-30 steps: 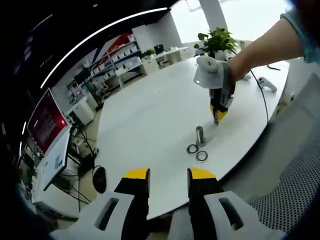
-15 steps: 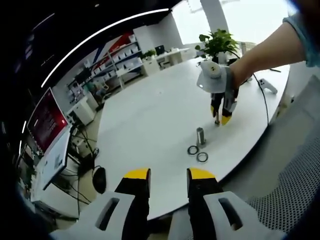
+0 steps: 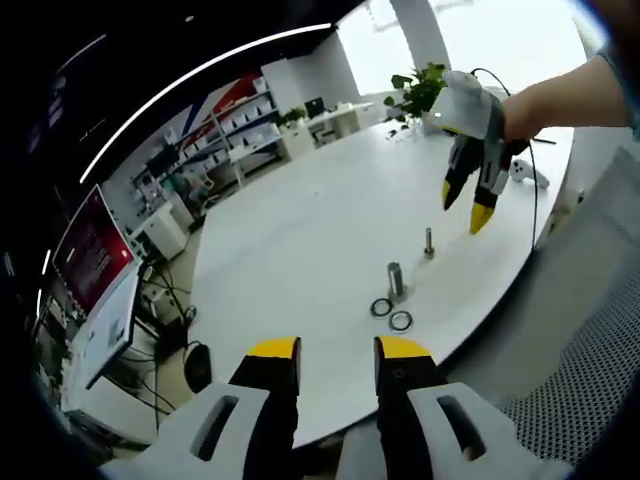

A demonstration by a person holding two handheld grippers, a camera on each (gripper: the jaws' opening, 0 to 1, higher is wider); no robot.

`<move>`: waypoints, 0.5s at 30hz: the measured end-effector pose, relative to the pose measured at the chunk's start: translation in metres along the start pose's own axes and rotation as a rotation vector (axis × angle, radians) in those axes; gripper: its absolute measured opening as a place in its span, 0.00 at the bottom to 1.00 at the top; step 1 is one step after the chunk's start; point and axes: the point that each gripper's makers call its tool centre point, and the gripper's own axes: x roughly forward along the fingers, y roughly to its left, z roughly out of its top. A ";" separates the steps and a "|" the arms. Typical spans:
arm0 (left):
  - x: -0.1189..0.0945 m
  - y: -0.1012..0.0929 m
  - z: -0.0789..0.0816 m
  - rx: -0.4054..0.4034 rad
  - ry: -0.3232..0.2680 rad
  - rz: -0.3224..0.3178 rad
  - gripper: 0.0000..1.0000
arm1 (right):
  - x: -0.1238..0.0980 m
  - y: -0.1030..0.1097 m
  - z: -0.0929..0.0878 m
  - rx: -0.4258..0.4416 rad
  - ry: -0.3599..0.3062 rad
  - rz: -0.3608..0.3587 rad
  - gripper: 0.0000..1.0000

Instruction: Place the washer onto the threaded stud by aligning its center hole with the stud, sliding it down to the base, and recovering from edge contact or off-axis alignment until the washer reaches the visible bottom stop.

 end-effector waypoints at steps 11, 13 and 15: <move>0.000 -0.008 -0.002 0.022 0.015 -0.038 0.28 | -0.071 0.028 0.010 0.271 -0.299 -0.007 0.44; 0.000 -0.006 -0.002 0.012 0.015 -0.030 0.27 | -0.082 0.026 0.009 0.302 -0.337 -0.039 0.43; -0.001 -0.005 -0.002 0.005 0.015 -0.020 0.27 | -0.102 0.020 0.007 0.334 -0.400 -0.105 0.42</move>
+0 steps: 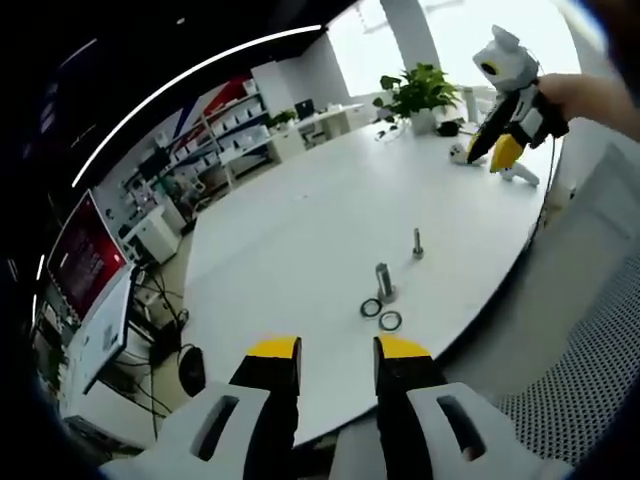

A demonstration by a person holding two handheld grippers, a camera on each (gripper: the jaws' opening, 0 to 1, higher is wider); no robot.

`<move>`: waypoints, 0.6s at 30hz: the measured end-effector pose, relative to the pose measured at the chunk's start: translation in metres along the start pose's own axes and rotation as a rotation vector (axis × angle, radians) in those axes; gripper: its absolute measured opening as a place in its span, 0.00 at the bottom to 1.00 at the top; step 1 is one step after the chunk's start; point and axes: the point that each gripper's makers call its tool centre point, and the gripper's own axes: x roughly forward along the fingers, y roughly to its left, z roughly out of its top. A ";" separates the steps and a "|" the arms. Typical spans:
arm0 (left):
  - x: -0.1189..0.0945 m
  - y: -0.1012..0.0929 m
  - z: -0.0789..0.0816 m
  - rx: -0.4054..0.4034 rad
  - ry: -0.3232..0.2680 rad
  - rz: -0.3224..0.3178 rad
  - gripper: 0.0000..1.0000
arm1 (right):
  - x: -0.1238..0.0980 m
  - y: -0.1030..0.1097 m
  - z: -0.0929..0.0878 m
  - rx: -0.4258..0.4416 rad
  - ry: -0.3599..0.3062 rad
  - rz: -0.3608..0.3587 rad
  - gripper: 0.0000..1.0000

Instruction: Place the washer onto the threaded stud by aligning its center hole with the stud, sliding it down to the base, and recovering from edge contact or off-axis alignment until the washer reaches the visible bottom stop.

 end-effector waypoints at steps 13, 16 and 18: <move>-0.002 -0.003 0.004 0.010 -0.021 -0.008 0.27 | -0.084 -0.023 -0.008 0.079 -0.251 -0.296 0.41; -0.002 -0.003 0.005 0.019 -0.027 -0.005 0.27 | -0.095 -0.017 -0.012 0.101 -0.301 -0.335 0.41; -0.002 -0.003 0.005 0.017 -0.027 -0.004 0.27 | -0.100 -0.013 -0.014 0.106 -0.324 -0.357 0.41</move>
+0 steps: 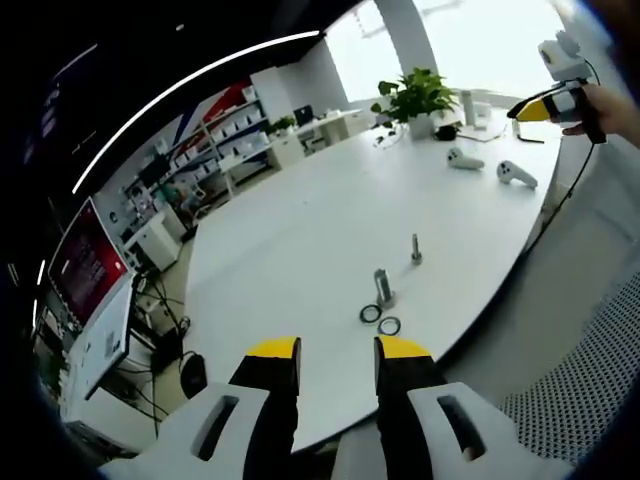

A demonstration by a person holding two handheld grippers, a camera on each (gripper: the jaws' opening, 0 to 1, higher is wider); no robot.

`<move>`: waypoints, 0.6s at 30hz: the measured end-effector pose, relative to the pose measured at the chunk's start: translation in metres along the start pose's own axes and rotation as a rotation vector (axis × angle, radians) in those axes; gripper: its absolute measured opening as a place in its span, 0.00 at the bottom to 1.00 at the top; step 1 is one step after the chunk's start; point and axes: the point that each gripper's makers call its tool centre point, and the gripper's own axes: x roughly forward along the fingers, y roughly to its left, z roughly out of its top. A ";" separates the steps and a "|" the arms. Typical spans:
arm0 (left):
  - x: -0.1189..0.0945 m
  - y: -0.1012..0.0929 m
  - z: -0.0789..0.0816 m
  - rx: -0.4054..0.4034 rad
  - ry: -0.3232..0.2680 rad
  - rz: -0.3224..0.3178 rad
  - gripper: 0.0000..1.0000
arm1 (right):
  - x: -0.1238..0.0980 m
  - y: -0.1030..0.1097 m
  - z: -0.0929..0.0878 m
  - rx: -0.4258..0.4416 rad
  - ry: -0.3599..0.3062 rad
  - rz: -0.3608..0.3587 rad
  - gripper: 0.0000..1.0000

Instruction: Place the washer onto the threaded stud by aligning its center hole with the stud, sliding it down to the base, and recovering from edge contact or off-axis alignment until the washer reaches the visible bottom stop.

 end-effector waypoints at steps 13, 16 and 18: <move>-0.001 0.001 0.000 -0.005 -0.002 0.006 0.27 | -0.009 0.033 -0.044 0.048 0.056 -0.010 0.38; -0.001 0.000 0.001 -0.011 -0.008 -0.003 0.27 | -0.006 0.031 -0.050 0.045 0.085 -0.021 0.33; -0.001 0.001 0.003 -0.023 -0.015 -0.002 0.28 | -0.006 0.030 -0.045 0.076 0.064 -0.031 0.35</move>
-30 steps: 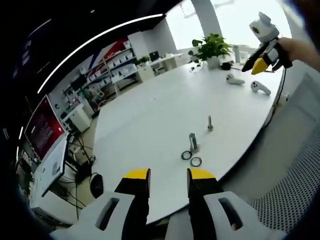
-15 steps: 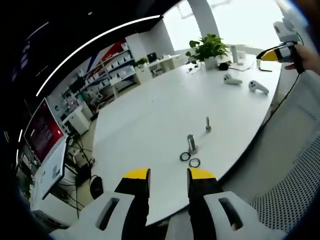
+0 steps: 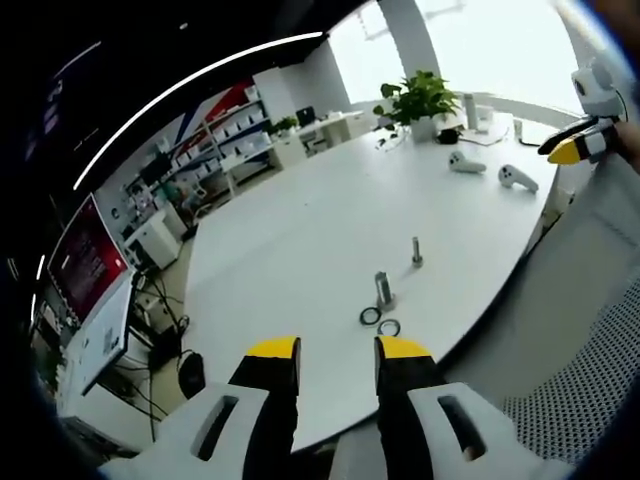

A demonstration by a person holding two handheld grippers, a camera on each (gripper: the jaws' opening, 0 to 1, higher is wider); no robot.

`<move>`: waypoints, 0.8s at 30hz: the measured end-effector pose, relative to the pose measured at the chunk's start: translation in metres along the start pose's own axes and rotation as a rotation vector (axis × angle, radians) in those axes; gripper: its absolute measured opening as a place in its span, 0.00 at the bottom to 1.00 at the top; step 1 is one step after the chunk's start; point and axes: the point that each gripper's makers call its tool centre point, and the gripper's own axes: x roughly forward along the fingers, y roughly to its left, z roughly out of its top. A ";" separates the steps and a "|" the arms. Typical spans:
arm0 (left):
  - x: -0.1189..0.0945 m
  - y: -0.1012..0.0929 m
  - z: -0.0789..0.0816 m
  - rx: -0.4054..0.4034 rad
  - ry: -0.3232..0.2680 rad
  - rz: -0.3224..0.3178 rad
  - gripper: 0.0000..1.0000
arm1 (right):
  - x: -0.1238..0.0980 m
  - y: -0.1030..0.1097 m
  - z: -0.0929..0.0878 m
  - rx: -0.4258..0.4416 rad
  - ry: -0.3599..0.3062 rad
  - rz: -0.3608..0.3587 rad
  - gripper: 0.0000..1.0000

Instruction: Place the washer onto the threaded stud by aligning its center hole with the stud, sliding it down to the base, and recovering from edge contact or off-axis alignment until the washer reaches the visible bottom stop.

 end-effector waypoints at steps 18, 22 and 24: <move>0.002 -0.053 -0.008 -0.043 0.118 -0.445 0.30 | 0.015 0.018 -0.017 -0.128 0.077 -0.022 0.32; 0.014 -0.052 -0.016 0.080 0.203 -0.509 0.30 | 0.016 0.017 -0.017 -0.137 0.070 -0.033 0.29; 0.023 -0.051 -0.020 0.163 0.244 -0.524 0.31 | 0.017 0.015 -0.017 -0.128 0.066 -0.032 0.29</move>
